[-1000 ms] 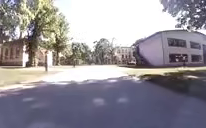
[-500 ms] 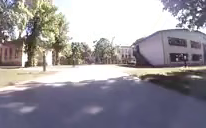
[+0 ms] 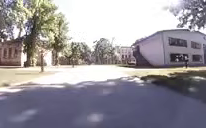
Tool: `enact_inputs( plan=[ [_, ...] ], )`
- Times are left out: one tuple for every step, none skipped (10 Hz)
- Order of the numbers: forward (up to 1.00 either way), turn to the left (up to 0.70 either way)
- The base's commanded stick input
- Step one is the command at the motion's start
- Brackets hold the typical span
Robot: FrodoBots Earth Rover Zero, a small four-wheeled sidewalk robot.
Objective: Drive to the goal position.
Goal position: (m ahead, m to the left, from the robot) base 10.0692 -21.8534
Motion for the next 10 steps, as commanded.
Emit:
enact_inputs(
  plan=[
    [0.45, 0.0],
    [0.45, 0.0],
    [0.45, 0.0],
    [0.45, 0.0],
    [0.45, 0.0],
    [0.45, 0.0],
    [0.45, 0.0],
    [0.45, 0.0],
    [0.45, 0.0],
    [0.45, 0.0]
  ],
)
